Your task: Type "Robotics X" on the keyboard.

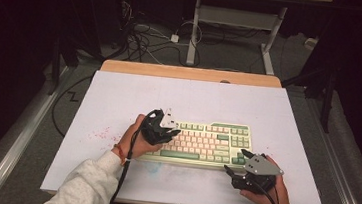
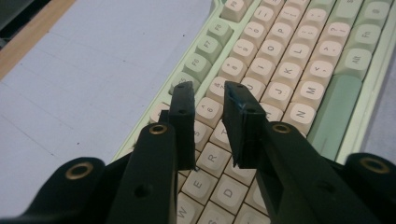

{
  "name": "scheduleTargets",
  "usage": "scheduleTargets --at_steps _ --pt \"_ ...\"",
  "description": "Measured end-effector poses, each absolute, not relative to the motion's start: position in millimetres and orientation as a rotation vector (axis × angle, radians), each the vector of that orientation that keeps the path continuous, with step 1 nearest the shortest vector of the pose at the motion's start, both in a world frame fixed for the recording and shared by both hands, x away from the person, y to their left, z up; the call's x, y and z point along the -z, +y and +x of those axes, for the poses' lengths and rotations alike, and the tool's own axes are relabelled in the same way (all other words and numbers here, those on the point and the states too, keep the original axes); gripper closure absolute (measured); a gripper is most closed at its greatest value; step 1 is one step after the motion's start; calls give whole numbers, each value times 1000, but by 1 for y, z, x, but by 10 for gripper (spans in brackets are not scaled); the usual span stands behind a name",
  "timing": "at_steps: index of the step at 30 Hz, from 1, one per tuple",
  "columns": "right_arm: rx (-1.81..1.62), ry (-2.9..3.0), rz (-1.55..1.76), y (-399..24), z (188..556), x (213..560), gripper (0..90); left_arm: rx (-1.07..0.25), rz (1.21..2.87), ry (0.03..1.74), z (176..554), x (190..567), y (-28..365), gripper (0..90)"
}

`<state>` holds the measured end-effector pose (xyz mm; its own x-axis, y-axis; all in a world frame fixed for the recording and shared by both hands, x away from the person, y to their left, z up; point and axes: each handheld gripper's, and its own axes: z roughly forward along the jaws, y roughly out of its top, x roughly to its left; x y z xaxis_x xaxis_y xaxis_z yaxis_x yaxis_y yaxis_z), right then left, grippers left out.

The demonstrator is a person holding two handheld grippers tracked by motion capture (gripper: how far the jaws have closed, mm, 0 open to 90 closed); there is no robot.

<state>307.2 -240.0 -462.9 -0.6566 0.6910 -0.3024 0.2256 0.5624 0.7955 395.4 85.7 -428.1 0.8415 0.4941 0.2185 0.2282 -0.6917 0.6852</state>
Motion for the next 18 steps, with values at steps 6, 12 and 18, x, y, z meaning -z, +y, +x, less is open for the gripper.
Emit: scheduleTargets --at_steps 6,12,18 --pt "-1015 2185 746 -241 307 461 252 -561 2303 524 388 422 92 561" --pt "-1016 2177 752 -242 307 460 252 -633 2263 508 379 421 97 318" --pt "-1018 2174 754 -243 307 459 252 -666 2209 495 371 418 108 221"
